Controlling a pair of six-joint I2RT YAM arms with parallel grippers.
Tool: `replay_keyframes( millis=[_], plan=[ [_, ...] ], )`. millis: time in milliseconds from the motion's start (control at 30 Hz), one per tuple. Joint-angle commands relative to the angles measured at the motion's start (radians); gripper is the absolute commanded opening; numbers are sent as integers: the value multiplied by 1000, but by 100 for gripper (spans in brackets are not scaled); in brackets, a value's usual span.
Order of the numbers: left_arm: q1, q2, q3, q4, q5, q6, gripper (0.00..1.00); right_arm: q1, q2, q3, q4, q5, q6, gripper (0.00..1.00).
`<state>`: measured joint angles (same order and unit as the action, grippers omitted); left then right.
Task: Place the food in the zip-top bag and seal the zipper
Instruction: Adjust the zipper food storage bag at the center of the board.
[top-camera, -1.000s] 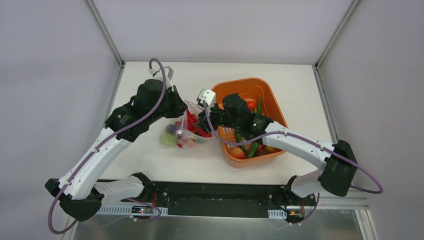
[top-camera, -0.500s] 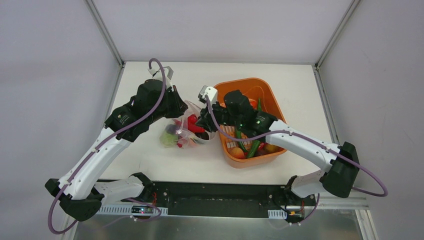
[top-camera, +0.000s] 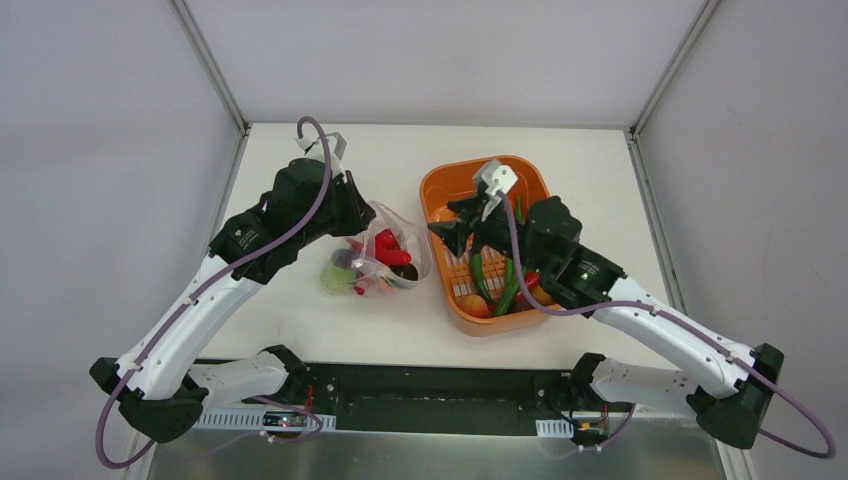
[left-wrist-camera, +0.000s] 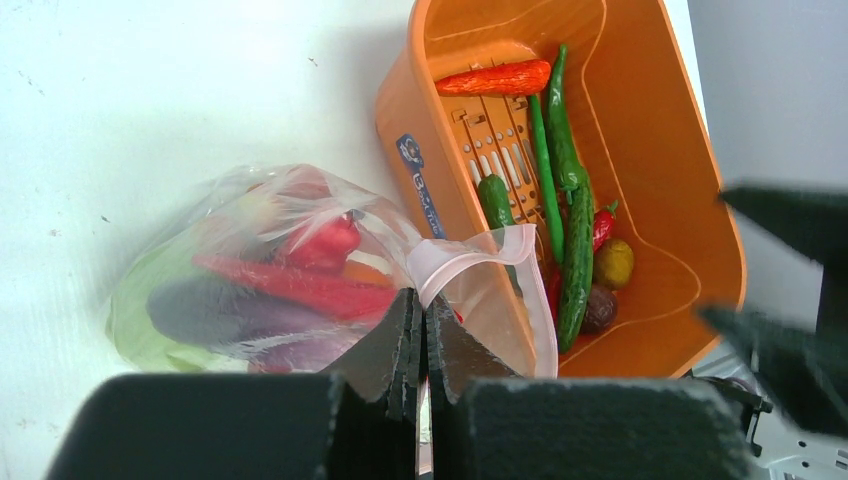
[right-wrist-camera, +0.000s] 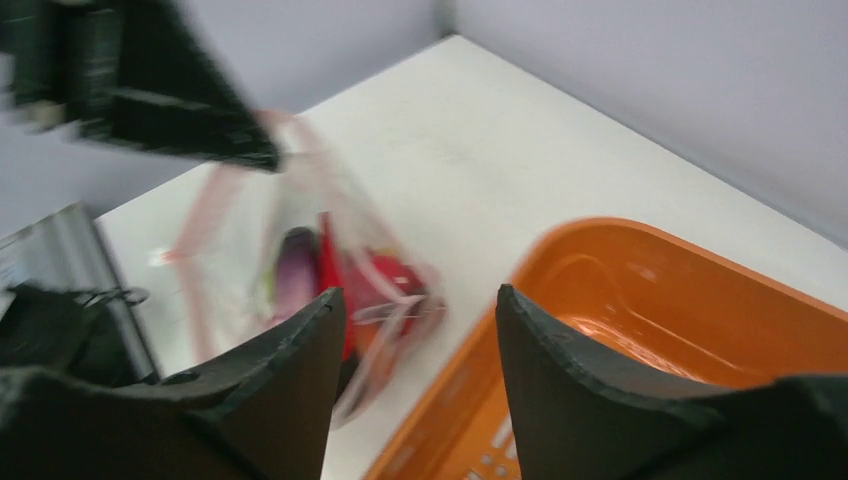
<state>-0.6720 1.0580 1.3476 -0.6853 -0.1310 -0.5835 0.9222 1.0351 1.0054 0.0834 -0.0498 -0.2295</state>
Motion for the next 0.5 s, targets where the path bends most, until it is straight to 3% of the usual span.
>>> replay_keyframes(
  millis=[0, 100, 300, 467],
  plan=[
    [11, -27, 18, 66, 7, -1, 0, -148, 2, -5, 25, 126, 112, 63],
    [11, -25, 19, 60, 3, 3, 0, -248, 36, 53, -105, -119, 160, 76],
    [11, -18, 45, 29, -7, 19, 0, -257, 156, 137, -194, -638, 199, 83],
    [11, -21, 64, 7, -13, 29, 0, -213, 278, 207, -219, -584, 249, 77]
  ],
)
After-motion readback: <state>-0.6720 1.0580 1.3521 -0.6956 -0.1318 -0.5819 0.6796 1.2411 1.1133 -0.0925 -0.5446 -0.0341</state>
